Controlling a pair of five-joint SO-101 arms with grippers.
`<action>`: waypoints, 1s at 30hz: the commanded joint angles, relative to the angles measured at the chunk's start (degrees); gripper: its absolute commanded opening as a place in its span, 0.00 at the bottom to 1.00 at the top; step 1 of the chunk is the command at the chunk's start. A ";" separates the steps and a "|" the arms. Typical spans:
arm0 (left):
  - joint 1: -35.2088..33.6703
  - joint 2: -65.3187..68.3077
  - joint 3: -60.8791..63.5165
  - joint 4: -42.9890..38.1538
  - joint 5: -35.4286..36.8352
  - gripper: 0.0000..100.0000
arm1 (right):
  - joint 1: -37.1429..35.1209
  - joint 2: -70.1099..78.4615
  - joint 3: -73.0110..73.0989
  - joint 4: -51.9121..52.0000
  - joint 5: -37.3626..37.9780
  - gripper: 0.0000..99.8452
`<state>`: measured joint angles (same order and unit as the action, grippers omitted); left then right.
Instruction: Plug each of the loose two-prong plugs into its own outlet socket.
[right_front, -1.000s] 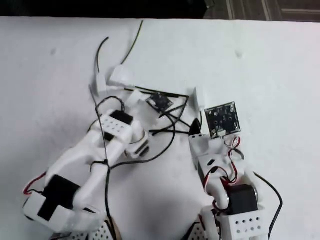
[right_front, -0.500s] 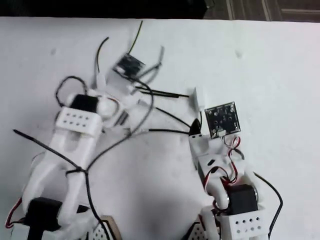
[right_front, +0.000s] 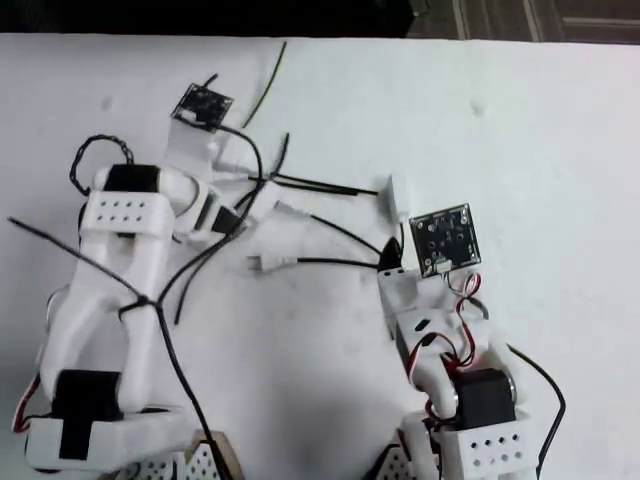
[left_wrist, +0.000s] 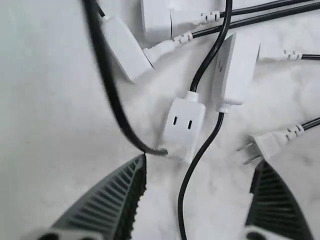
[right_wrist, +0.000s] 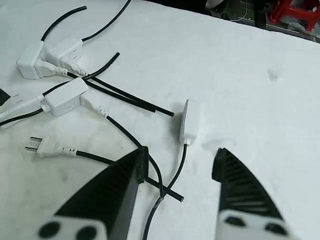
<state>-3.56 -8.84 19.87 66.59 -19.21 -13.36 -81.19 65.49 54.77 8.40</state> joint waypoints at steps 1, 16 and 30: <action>-0.22 -6.55 -3.87 4.22 0.35 0.34 | 0.48 -0.48 -0.44 -0.92 0.26 0.21; 15.43 5.14 -5.36 8.18 -11.34 0.34 | 5.93 2.24 -1.49 -3.21 0.09 0.21; 17.27 38.90 -29.45 14.24 -14.59 0.27 | 10.51 25.10 -12.40 -3.12 0.09 0.21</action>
<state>12.88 27.82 -4.75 78.64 -33.71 -5.19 -57.54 56.88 52.66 8.40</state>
